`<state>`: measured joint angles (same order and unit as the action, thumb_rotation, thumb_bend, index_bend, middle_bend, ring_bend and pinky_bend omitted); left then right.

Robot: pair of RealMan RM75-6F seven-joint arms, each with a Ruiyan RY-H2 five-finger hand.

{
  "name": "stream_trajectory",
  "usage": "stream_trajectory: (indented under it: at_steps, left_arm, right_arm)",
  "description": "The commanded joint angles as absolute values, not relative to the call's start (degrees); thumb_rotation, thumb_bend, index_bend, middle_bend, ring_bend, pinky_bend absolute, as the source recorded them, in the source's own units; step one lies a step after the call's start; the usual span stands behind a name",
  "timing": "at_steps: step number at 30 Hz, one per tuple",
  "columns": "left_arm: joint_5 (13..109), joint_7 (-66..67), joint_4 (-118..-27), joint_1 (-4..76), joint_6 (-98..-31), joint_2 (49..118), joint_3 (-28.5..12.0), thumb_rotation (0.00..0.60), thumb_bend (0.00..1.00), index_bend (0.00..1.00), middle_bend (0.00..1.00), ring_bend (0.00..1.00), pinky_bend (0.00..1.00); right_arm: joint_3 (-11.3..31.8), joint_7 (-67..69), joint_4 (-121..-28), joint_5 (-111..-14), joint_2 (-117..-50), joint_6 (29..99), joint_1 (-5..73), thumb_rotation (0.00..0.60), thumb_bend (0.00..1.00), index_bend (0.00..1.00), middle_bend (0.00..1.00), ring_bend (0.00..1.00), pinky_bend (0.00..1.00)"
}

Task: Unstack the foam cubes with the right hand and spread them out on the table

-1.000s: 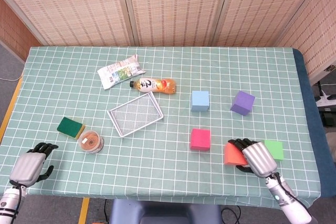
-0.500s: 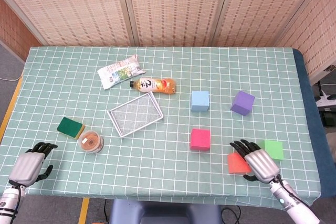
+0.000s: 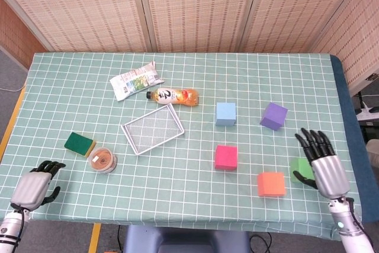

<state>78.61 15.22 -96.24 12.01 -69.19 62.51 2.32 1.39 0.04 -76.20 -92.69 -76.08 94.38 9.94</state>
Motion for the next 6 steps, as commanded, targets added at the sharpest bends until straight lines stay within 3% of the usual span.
stream_trajectory:
  at_steps: [1,6]
  left_arm:
    - [78.28,15.45,-96.53,12.09,-68.97,62.47,2.3,0.6,0.42,0.23,0.21,0.15,0.4]
    - [78.96,15.03,-96.51,11.8,-69.97,62.35,2.24,0.6,0.42,0.23,0.21,0.15,0.4]
  right_arm:
    - [3.32,2.85,-75.92,-91.52,-76.45,96.07,8.17,0.6,0.02,0.0,0.0,0.0,0.05]
    - [3.19,2.1,-76.99,-90.95,-75.68,94.32,8.05,0.6,0.02,0.0,0.0,0.0,0.05]
